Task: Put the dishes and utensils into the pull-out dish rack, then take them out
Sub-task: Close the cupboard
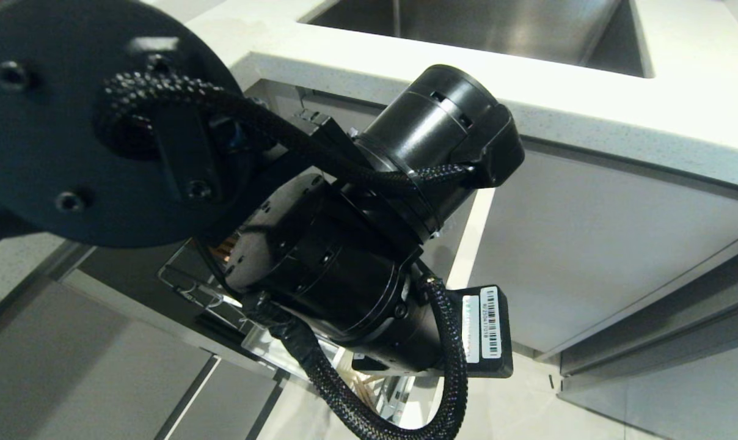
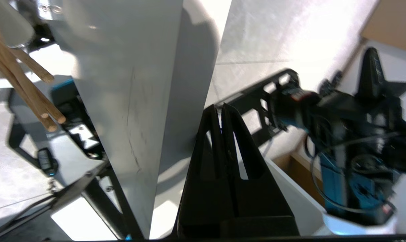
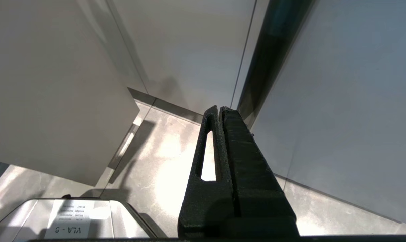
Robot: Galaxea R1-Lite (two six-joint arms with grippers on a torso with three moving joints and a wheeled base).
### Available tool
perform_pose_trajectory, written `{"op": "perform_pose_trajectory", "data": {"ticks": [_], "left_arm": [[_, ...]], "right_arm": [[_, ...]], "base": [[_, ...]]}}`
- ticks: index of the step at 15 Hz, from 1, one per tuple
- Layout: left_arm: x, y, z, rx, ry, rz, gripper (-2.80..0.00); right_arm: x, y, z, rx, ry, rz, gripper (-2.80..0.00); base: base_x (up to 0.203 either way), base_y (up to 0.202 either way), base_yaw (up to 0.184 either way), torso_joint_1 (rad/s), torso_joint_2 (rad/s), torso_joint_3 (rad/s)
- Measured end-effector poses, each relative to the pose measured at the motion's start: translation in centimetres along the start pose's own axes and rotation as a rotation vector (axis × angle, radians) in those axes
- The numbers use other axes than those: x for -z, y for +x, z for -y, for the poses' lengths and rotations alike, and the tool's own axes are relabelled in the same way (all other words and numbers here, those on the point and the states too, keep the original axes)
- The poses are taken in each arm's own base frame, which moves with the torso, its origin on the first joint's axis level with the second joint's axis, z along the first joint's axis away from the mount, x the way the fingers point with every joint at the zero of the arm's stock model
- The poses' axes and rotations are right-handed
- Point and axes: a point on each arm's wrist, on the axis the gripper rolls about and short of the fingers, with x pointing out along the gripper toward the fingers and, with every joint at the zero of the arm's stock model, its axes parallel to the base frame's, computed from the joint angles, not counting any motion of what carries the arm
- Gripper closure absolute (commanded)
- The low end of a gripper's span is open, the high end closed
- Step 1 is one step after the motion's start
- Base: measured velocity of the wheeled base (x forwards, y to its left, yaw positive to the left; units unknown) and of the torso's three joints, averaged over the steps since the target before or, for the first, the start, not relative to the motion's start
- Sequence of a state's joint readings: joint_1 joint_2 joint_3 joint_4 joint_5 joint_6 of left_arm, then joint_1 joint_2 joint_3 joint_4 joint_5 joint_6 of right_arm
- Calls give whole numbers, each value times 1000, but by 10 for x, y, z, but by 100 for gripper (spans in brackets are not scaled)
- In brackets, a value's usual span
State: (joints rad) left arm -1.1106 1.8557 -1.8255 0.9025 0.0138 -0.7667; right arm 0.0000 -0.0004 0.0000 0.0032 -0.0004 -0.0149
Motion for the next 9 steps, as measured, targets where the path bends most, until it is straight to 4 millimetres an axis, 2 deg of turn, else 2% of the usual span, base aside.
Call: {"op": "perform_pose_trajectory", "data": {"ticks": [9], "left_arm": [[-5,-16,-8,-183,10,209,0]], "right_arm": [[0,0,0,0,0,0,0]], "base": [[0,0,0,0,0,0]]}}
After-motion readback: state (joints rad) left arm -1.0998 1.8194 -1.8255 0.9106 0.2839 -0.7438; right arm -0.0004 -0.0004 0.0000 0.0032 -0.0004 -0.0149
